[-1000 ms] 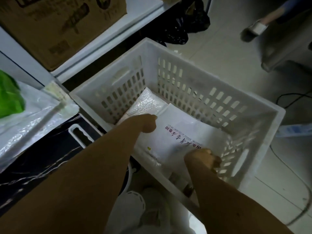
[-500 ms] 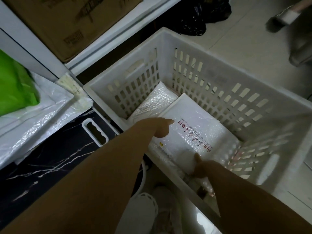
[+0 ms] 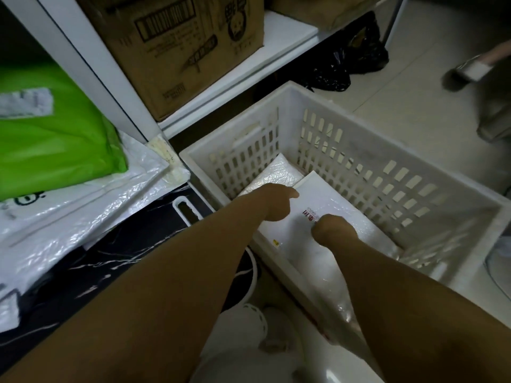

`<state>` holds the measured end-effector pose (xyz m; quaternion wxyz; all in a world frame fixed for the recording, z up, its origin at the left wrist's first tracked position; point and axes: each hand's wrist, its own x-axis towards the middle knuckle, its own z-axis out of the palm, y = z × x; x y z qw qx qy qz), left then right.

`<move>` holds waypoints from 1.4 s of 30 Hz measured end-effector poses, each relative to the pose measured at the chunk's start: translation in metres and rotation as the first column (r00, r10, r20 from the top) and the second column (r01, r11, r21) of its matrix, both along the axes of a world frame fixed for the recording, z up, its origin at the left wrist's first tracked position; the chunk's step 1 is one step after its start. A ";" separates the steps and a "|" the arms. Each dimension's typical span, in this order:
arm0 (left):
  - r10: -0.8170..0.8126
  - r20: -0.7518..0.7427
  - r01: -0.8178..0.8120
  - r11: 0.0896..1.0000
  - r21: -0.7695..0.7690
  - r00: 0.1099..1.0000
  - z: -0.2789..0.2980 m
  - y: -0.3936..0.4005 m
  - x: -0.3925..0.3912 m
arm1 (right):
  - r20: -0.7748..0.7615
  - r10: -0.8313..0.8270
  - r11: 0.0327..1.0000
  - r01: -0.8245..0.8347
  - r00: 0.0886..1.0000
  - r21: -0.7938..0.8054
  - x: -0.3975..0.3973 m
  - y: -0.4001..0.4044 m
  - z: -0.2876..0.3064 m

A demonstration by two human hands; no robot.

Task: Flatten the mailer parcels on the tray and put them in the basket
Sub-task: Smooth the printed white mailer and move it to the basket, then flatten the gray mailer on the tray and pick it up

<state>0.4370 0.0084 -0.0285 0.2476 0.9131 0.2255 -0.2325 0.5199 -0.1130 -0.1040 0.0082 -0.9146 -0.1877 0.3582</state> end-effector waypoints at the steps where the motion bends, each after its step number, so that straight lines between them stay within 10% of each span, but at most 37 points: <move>1: -0.006 0.025 0.005 1.000 0.024 1.000 0.006 -0.001 -0.004 | 0.005 0.013 0.999 -0.013 1.000 0.046 0.001 0.004 0.008; 13: 0.108 0.209 -0.158 0.959 0.236 0.972 0.113 -0.015 -0.130 | 0.145 0.173 0.932 -0.210 0.974 0.295 -0.074 0.046 0.137; 24: 0.485 0.289 -0.555 0.789 0.263 0.826 0.138 0.022 -0.306 | 0.290 0.657 0.626 -0.718 0.696 0.306 -0.213 0.130 0.202; 31: 0.763 0.377 -0.846 0.421 0.326 0.525 0.128 0.059 -0.430 | 0.290 0.774 0.417 -0.798 0.562 0.434 -0.351 0.175 0.198; 42: 0.880 0.449 -0.986 -0.167 -0.017 -0.157 0.111 0.120 -0.523 | 0.024 0.538 0.488 -0.335 0.843 0.806 -0.436 0.253 0.177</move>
